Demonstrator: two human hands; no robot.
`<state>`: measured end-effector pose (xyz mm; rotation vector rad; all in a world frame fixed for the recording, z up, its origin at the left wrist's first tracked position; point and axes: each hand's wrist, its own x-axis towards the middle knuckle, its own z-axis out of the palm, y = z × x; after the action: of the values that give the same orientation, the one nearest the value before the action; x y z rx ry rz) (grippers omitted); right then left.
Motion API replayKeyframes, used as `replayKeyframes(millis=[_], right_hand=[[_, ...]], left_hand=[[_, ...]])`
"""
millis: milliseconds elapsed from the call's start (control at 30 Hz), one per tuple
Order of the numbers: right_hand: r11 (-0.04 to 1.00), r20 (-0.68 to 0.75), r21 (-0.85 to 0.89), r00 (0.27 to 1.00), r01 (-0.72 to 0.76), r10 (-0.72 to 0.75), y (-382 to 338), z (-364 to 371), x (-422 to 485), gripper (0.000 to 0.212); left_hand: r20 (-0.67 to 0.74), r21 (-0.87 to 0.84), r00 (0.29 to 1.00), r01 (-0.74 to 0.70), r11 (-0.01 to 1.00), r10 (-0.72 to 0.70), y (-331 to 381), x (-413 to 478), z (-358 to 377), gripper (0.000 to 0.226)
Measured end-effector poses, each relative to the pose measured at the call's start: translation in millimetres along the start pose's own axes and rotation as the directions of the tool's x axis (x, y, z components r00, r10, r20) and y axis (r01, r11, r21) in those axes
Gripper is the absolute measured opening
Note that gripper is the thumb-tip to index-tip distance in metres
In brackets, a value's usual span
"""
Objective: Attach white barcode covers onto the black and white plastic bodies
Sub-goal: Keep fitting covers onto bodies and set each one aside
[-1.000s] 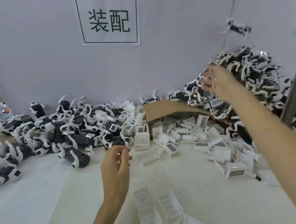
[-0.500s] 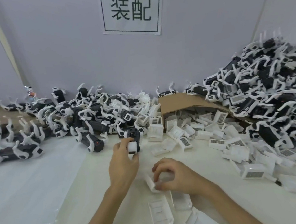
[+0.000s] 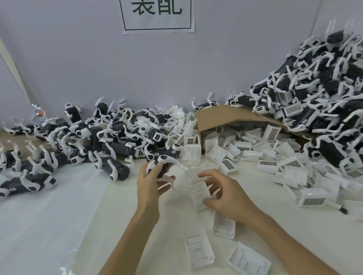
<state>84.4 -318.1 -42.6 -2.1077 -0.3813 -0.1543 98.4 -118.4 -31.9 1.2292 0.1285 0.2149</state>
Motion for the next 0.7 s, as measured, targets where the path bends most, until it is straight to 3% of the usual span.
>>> replayKeyframes(millis=[133,300,533,700], right_hand=[[0.998,-0.031,0.046,0.999,-0.037,0.038,2.7,-2.7,2.7,0.041],[0.99,-0.086,0.133,0.994,-0.048,0.06,-0.4,-3.7,3.2,0.022],[0.968,-0.205,0.251,0.978,0.026,0.026,-5.7,-4.9,2.4,0.029],[0.97,-0.343,0.241,0.938,0.027,0.058,-2.3,-9.3,3.3,0.03]], left_hand=[[0.028,-0.154,0.996,0.087,0.984,-0.084,0.3,2.4,0.0,0.035],[0.006,-0.096,0.999,0.047,0.994,-0.047,-3.7,1.3,2.7,0.037],[0.051,-0.015,0.998,0.034,0.999,-0.033,-2.0,-2.5,3.6,0.028],[0.086,-0.033,0.996,0.032,0.999,-0.029,0.5,-5.2,5.4,0.021]])
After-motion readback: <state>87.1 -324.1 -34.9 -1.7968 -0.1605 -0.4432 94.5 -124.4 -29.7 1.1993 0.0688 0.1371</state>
